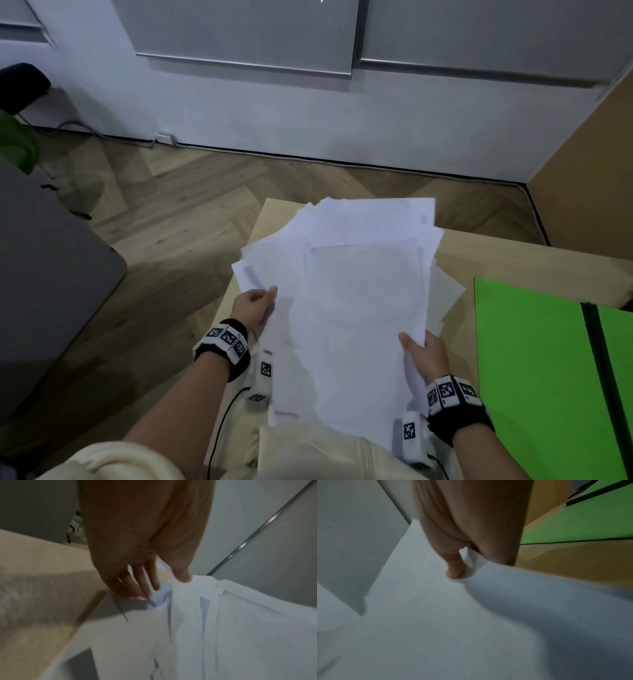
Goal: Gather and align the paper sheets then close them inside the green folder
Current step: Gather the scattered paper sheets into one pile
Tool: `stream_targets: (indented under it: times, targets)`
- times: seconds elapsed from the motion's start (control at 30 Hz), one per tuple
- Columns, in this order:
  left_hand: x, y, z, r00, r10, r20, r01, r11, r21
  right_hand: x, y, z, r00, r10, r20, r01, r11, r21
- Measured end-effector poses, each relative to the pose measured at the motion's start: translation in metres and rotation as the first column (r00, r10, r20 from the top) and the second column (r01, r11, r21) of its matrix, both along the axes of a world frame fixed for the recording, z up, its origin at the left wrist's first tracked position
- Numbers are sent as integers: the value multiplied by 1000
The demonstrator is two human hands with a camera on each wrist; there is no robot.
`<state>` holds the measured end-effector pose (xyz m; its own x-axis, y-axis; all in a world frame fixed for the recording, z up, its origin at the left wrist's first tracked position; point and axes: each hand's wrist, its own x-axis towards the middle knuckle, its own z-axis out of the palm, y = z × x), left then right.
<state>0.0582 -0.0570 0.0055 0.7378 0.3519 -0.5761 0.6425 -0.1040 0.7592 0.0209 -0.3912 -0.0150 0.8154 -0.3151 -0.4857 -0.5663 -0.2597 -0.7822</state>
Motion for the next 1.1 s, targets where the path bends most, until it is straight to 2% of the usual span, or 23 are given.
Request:
stream_targets:
  times: [0.07, 0.1, 0.2, 0.33, 0.43, 0.5, 0.57, 0.63, 0.7, 0.8, 0.87, 0.9, 0.97, 1.0, 1.1]
  targets:
    - [6, -4, -7, 995, 95, -42, -83, 970, 228, 6, -6, -9, 992, -126, -12, 122, 975, -183]
    - [7, -8, -9, 991, 106, -85, -73, 944, 323, 7, -5, -9, 985, -159, -67, 134, 950, -282]
    - [13, -23, -8, 980, 95, -176, -10, 902, 431, 6, -3, -6, 949, -214, -230, 83, 877, -474]
    - [24, -33, -8, 956, 189, -226, -84, 910, 406, 7, 2, -11, 936, -264, -233, 124, 867, -482]
    - [28, -30, -14, 946, 200, -256, -64, 888, 456, 10, -1, -13, 940, -283, -191, 169, 871, -461]
    - [30, -33, -12, 949, 151, -277, 0, 879, 478, 13, -4, -16, 963, -239, -122, 162, 881, -443]
    - [36, -41, -10, 970, 49, -238, 59, 902, 428, 18, -7, -20, 990, -137, -23, 117, 911, -396]
    - [44, -49, -9, 993, -4, -117, 37, 958, 286, 20, -6, -17, 999, -47, 26, 53, 955, -293]
    - [47, -49, -10, 997, 28, -70, -17, 988, 153, 23, -5, -8, 999, 43, 16, -39, 982, -187]
    - [45, -34, -14, 992, 61, -108, -61, 998, 10, 28, -10, -2, 986, 163, -14, -164, 986, -41]
    - [42, -20, -22, 985, 69, -156, -95, 982, -162, 32, -14, -5, 996, 94, 2, -93, 993, -71]
    - [40, -15, -29, 984, 67, -164, -108, 962, -252, 34, -13, -8, 1000, 13, 12, -11, 989, -146]
    - [34, -16, -30, 984, 4, -179, -53, 962, -268, 36, -3, -13, 994, -106, 40, 113, 964, -241]
    - [31, -21, -28, 981, -43, -188, -4, 970, -243, 38, 5, -15, 993, -104, 49, 113, 962, -249]
    - [24, -38, -22, 975, -155, -157, 141, 985, -95, 41, 30, -15, 996, 88, -4, -87, 987, -138]
